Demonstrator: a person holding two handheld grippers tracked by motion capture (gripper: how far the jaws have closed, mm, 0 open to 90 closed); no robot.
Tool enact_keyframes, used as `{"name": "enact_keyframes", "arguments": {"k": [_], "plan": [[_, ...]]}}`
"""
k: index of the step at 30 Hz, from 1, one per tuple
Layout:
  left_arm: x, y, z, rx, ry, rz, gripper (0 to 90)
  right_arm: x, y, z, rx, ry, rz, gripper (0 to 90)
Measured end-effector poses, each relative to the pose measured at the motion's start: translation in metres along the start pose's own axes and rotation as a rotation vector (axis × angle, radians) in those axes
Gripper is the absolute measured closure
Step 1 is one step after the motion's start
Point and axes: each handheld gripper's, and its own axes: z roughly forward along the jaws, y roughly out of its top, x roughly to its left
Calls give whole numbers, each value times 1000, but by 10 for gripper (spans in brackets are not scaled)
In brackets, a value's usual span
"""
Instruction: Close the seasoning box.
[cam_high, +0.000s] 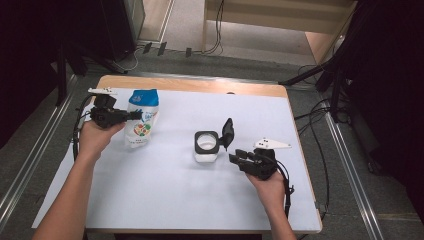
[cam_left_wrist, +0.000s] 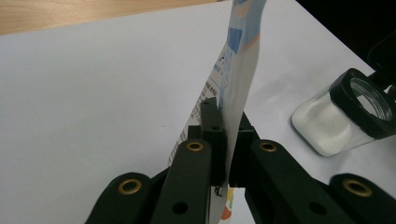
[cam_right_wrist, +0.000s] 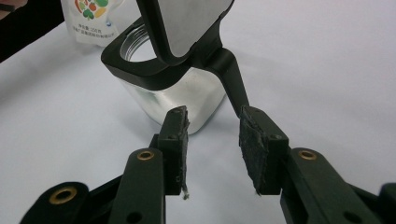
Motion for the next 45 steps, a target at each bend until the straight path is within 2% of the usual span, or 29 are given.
{"name": "enact_keyframes", "arguments": {"k": [3,12,20,27,30,34,45], "plan": [[-2,-2,-2,9,0,22,894,-1,0,0,-4,-2,4,635],[-7,-14,-9,6,-4,21,878,-6,5,0,-13,-9,8,636],[-11,-27,-20,22,11,48,859,-12,9,2,-25,-14,20,637],[-11,-38,-27,14,-3,22,839,-15,12,4,-24,-24,16,637],[-12,-40,-29,17,-9,34,830,-15,13,4,-24,-23,18,638],[-13,-42,-29,9,-9,27,795,-16,14,5,-25,-22,17,638],[-17,-43,-29,15,-17,42,667,-15,16,9,-15,-14,15,641]]}}
